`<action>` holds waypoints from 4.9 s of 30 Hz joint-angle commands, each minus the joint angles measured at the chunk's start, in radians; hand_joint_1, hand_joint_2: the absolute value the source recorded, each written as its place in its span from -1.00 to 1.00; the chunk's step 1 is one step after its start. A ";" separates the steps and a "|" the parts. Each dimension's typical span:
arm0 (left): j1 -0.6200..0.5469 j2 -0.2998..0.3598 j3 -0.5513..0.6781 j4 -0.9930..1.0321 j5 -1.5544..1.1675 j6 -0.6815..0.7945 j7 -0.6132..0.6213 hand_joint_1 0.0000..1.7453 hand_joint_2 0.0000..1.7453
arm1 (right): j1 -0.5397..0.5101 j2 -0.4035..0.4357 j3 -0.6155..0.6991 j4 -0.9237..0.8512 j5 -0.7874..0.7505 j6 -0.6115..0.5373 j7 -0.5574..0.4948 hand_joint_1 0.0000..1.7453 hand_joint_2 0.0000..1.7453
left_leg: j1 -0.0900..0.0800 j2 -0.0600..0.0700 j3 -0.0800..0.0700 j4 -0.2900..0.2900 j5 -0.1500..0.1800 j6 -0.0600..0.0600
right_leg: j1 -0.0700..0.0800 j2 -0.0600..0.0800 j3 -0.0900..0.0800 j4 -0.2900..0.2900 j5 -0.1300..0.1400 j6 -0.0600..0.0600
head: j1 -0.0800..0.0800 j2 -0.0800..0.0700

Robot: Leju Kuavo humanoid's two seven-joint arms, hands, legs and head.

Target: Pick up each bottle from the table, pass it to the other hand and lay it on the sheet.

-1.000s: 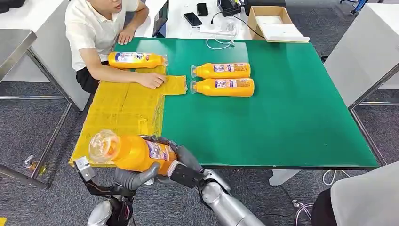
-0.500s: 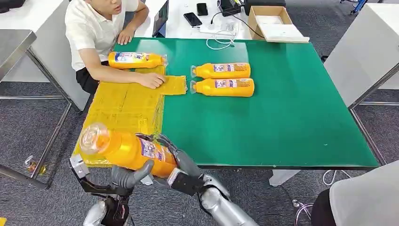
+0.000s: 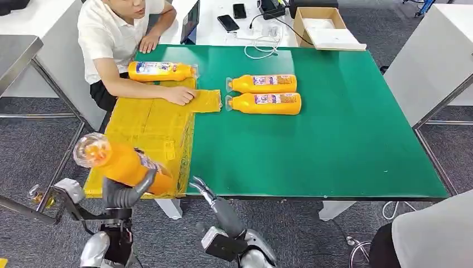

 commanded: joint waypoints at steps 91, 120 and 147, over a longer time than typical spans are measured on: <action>-0.383 -0.003 0.028 0.379 -0.647 0.403 -0.091 -1.00 1.00 | 0.092 -0.068 0.120 -0.266 -0.082 -0.074 -0.077 -1.00 -1.00 | 0.000 0.000 0.006 0.000 0.003 -0.004 | 0.001 0.002 0.004 0.005 0.002 -0.004 | 0.000 0.000; 0.005 0.060 -0.108 -0.195 -0.404 0.416 -0.146 -1.00 1.00 | 0.182 -0.026 -0.152 -0.448 -0.308 -0.150 0.056 -1.00 -1.00 | 0.000 0.002 -0.002 0.000 0.003 -0.004 | 0.000 0.002 -0.005 0.004 0.001 -0.005 | 0.000 0.000; 0.074 0.071 -0.213 -0.062 -0.321 0.083 -0.111 -1.00 1.00 | -0.042 -0.267 -0.528 -0.073 0.389 -0.529 0.097 -1.00 1.00 | -0.001 0.002 0.001 -0.003 0.004 -0.004 | 0.000 0.003 -0.002 0.000 0.003 -0.004 | 0.000 0.000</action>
